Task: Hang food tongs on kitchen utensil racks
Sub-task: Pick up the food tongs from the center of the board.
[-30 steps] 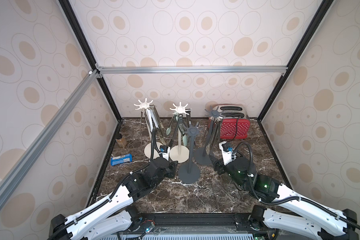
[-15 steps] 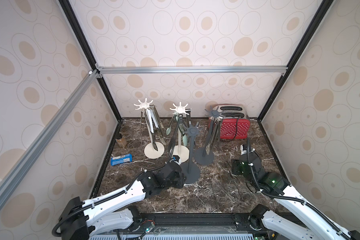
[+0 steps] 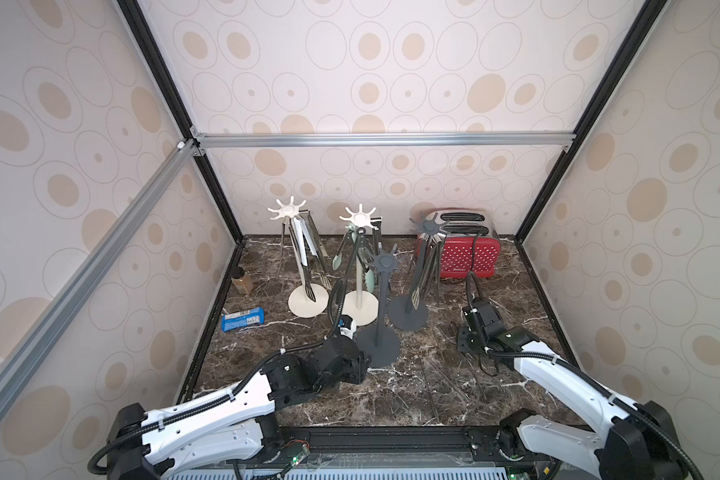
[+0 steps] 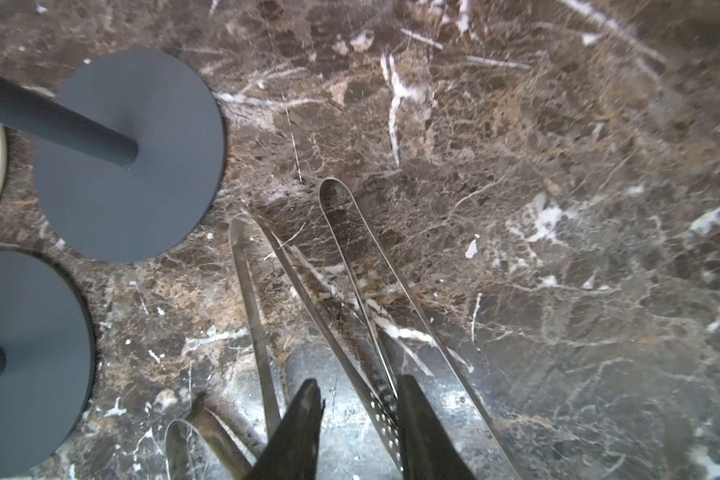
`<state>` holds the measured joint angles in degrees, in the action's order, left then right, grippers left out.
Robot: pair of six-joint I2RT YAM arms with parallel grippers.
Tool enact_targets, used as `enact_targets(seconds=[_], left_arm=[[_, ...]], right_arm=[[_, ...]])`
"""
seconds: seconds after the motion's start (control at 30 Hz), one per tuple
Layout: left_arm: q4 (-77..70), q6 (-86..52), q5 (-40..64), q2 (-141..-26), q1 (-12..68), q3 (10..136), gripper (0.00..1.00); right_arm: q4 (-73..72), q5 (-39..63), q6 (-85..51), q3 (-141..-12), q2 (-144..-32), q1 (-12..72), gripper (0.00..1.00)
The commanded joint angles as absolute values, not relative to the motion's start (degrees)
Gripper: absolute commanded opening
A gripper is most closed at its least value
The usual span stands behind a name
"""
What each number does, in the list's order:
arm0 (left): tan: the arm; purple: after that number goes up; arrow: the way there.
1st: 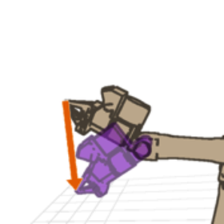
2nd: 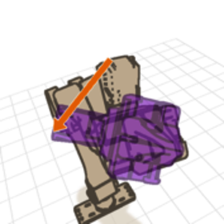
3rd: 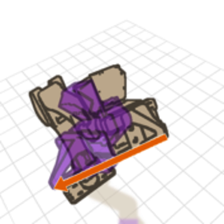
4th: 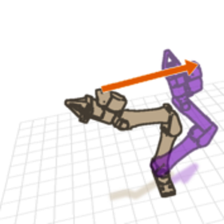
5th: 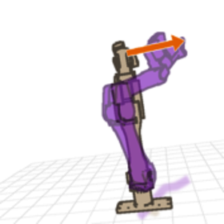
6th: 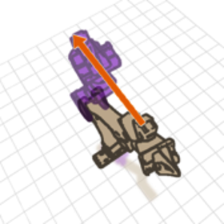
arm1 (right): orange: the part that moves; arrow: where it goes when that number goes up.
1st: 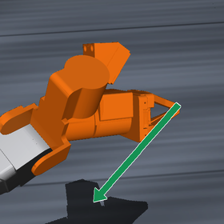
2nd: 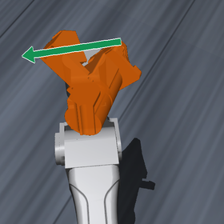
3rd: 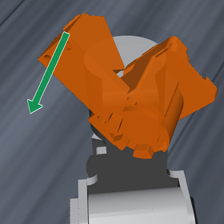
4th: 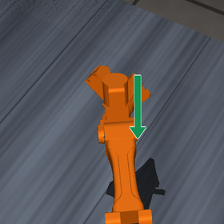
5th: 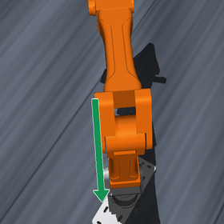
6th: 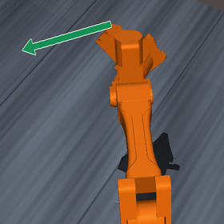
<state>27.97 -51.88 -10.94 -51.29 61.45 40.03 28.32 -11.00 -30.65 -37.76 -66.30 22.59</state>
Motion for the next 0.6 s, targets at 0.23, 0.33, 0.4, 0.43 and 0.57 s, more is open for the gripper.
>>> enact_targets(seconds=[0.23, 0.33, 0.4, 0.43, 0.57], left_arm=[[32.9, -53.0, -16.3, -46.3, 60.1, 37.2, 0.51], [33.0, -52.6, -16.3, -45.8, 59.4, 36.9, 0.52], [32.9, -52.4, -16.1, -45.2, 59.1, 36.6, 0.52], [32.9, -52.3, -16.0, -45.0, 58.8, 36.4, 0.52], [33.2, -52.0, -15.8, -44.1, 58.3, 36.1, 0.52]], right_arm=[[21.7, -8.6, -32.4, -38.8, -78.8, 19.3, 0.26], [21.0, -8.9, -32.6, -38.6, -80.6, 19.2, 0.26], [20.6, -8.9, -32.7, -38.4, -81.5, 19.0, 0.26], [20.5, -9.0, -32.8, -38.4, -81.9, 18.9, 0.26], [20.4, -9.0, -32.8, -38.5, -84.0, 18.8, 0.24]])
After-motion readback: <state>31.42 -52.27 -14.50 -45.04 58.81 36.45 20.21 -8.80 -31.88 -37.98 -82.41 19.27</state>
